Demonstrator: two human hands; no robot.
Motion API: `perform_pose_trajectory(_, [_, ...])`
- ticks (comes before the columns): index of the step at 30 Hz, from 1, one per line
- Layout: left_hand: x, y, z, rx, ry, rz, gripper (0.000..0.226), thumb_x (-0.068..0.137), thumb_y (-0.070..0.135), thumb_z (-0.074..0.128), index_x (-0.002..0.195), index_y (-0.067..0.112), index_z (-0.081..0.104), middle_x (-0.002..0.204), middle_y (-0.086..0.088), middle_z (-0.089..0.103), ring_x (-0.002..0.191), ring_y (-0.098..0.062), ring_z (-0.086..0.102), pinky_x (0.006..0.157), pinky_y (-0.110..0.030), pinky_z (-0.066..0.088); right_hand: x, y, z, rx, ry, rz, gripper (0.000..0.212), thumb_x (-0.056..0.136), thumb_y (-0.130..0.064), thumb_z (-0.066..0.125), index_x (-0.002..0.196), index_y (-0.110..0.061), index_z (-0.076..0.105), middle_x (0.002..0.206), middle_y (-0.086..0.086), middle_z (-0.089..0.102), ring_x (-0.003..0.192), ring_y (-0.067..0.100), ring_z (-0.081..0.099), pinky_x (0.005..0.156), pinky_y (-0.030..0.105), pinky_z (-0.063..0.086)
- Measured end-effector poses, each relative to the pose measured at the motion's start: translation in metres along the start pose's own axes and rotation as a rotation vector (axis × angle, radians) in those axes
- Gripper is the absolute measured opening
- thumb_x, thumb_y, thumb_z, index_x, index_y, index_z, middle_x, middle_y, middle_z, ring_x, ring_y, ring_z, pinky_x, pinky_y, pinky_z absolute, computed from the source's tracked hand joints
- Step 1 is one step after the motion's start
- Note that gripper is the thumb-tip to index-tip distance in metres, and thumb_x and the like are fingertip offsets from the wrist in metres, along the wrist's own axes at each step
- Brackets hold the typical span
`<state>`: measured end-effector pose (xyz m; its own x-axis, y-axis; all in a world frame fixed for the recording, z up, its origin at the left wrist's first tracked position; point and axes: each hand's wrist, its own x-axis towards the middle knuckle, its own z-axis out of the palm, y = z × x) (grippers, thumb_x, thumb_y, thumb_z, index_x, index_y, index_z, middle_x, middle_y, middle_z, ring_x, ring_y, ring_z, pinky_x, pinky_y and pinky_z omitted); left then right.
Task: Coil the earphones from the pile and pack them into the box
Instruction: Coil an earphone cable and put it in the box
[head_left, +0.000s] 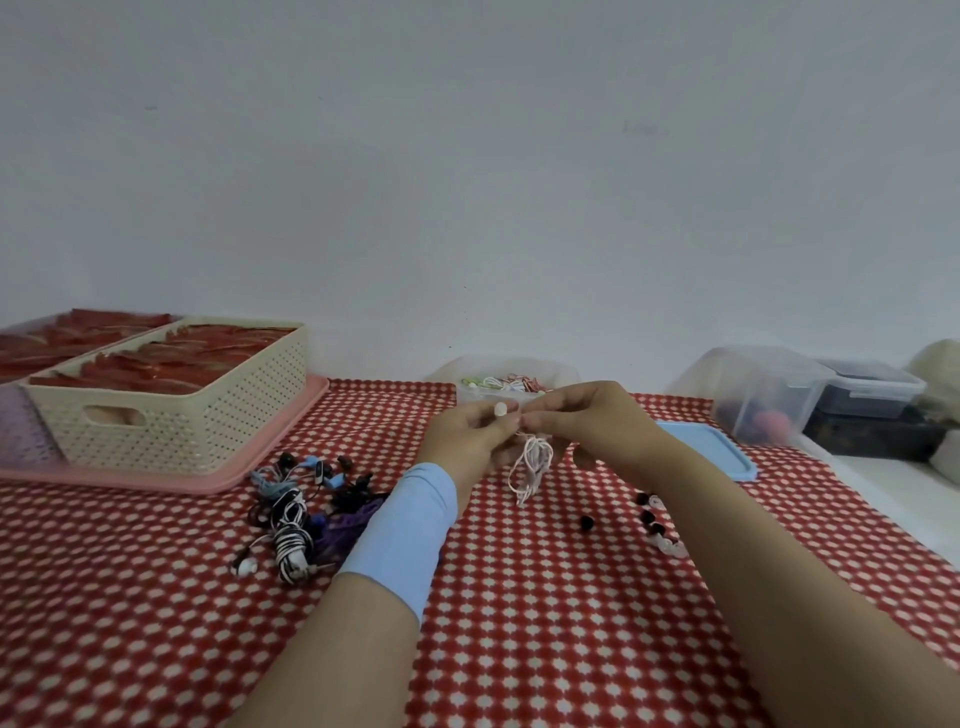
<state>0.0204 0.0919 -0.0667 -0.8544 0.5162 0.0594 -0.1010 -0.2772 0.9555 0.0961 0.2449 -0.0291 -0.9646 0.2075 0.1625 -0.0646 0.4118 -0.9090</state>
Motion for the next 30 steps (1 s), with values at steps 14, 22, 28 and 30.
perform_pose_trajectory(14, [-0.009, 0.014, 0.003, -0.023, 0.002, 0.03, 0.022, 0.085, 0.001, 0.071, 0.107, 0.004, 0.07, 0.103, -0.011, 0.075, 0.089, -0.018, 0.074, 0.071, -0.023, 0.058, 0.0, 0.005, -0.002, 0.269, -0.075, 0.094, 0.016, 0.091, -0.019, 0.071, 0.105, -0.014, 0.078, 0.088, 0.004, 0.073, 0.054, 0.01, 0.05, 0.043, 0.017, 0.031])
perform_pose_trajectory(22, [-0.01, 0.03, 0.009, 0.003, 0.119, 0.118, 0.016, 0.086, -0.001, 0.071, 0.098, 0.008, 0.073, 0.094, -0.007, 0.076, 0.085, -0.019, 0.075, 0.071, -0.027, 0.06, -0.008, 0.002, -0.011, -0.055, -0.295, 0.113, 0.026, 0.089, -0.022, 0.076, 0.112, -0.013, 0.07, 0.098, 0.011, 0.076, 0.065, 0.014, 0.061, 0.053, 0.021, 0.039])
perform_pose_trajectory(28, [0.018, 0.064, 0.01, 0.261, 0.195, 0.185, 0.018, 0.085, 0.005, 0.074, 0.1, 0.013, 0.075, 0.09, -0.003, 0.075, 0.073, -0.01, 0.071, 0.061, -0.021, 0.057, 0.011, -0.015, -0.026, -0.012, -0.035, 0.061, 0.016, 0.094, -0.021, 0.069, 0.093, -0.007, 0.076, 0.07, 0.003, 0.072, 0.05, 0.007, 0.059, 0.046, 0.019, 0.04])
perform_pose_trajectory(30, [0.033, 0.077, 0.009, 0.376, 0.207, 0.203, 0.02, 0.084, 0.006, 0.074, 0.103, 0.012, 0.075, 0.087, -0.001, 0.075, 0.067, -0.009, 0.068, 0.057, -0.018, 0.054, 0.027, -0.024, -0.036, -0.056, 0.091, 0.023, 0.014, 0.092, -0.022, 0.072, 0.096, -0.009, 0.078, 0.067, -0.004, 0.07, 0.044, 0.001, 0.054, 0.046, 0.017, 0.042])
